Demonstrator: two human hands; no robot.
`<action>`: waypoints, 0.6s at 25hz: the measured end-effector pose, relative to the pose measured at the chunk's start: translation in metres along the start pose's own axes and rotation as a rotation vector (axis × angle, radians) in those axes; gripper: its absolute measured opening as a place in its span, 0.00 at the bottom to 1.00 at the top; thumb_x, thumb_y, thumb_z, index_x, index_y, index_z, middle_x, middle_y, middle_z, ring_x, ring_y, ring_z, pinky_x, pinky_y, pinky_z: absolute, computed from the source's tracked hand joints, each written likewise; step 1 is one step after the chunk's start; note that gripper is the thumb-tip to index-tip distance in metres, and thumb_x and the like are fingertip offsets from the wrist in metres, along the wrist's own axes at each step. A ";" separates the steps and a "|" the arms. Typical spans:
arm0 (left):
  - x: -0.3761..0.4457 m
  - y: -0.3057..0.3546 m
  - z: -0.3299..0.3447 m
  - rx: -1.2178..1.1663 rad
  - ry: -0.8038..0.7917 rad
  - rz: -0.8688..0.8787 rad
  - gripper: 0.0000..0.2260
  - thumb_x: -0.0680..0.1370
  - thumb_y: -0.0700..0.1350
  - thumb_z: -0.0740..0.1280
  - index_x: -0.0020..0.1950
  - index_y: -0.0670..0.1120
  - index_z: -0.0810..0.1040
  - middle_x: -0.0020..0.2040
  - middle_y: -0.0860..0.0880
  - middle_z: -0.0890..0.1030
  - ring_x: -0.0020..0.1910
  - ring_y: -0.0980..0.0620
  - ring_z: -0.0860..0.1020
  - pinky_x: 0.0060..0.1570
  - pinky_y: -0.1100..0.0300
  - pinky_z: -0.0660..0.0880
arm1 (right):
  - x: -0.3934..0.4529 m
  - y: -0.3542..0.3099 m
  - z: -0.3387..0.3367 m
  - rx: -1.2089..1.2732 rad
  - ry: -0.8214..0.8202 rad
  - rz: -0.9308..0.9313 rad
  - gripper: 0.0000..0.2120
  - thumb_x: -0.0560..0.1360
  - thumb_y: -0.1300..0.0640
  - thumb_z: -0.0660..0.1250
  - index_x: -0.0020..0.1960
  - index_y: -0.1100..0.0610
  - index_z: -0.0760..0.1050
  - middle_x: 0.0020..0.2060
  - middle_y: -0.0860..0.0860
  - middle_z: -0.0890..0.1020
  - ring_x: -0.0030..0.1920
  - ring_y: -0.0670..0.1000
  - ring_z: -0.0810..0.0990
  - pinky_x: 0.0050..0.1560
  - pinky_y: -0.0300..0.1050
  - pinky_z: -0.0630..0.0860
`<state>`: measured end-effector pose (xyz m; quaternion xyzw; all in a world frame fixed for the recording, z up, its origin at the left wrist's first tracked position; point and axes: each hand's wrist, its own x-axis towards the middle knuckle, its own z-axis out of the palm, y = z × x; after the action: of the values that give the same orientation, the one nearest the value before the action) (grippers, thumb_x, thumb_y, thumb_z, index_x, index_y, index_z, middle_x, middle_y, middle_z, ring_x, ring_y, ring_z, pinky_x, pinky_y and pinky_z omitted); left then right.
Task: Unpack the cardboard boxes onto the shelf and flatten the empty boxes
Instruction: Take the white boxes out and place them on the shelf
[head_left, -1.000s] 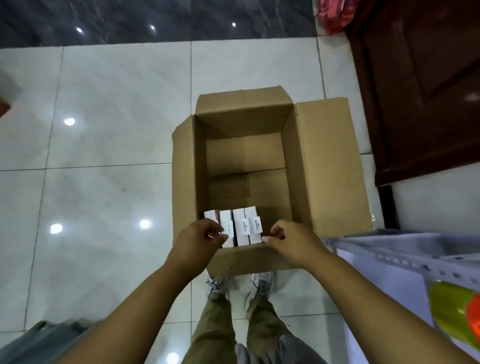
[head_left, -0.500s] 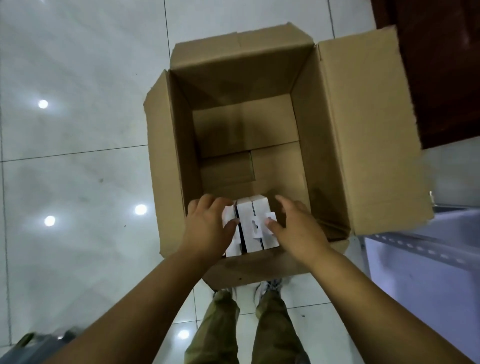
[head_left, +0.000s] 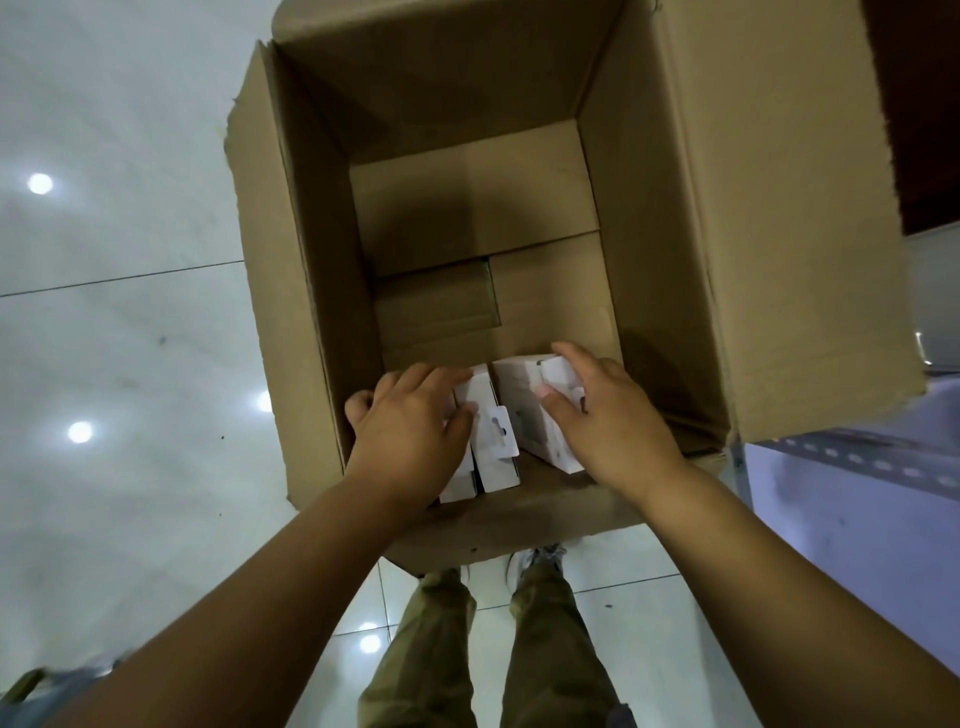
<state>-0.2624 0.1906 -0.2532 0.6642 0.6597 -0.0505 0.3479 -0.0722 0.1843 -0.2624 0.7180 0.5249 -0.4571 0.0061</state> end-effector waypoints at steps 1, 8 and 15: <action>-0.001 -0.001 0.000 -0.004 -0.001 -0.001 0.17 0.81 0.53 0.58 0.70 0.55 0.69 0.69 0.53 0.70 0.69 0.50 0.64 0.67 0.50 0.53 | -0.001 0.001 -0.001 0.007 -0.005 0.023 0.27 0.79 0.42 0.59 0.76 0.41 0.54 0.71 0.49 0.66 0.68 0.53 0.69 0.58 0.44 0.70; -0.003 -0.003 -0.001 -0.069 -0.031 0.007 0.18 0.81 0.52 0.59 0.71 0.52 0.69 0.70 0.51 0.70 0.69 0.49 0.66 0.68 0.49 0.59 | -0.008 -0.007 -0.008 0.035 0.120 0.139 0.37 0.77 0.56 0.67 0.78 0.46 0.48 0.70 0.52 0.69 0.68 0.55 0.70 0.59 0.49 0.75; -0.011 0.015 -0.024 -0.243 0.151 0.024 0.21 0.79 0.49 0.64 0.71 0.52 0.68 0.71 0.50 0.68 0.69 0.49 0.67 0.63 0.60 0.63 | -0.029 -0.027 -0.043 0.623 0.357 0.007 0.24 0.76 0.60 0.69 0.67 0.48 0.64 0.63 0.46 0.74 0.64 0.45 0.72 0.47 0.35 0.79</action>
<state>-0.2590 0.1960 -0.2236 0.6272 0.6772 0.0840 0.3755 -0.0653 0.1959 -0.2052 0.7558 0.3508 -0.4623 -0.3033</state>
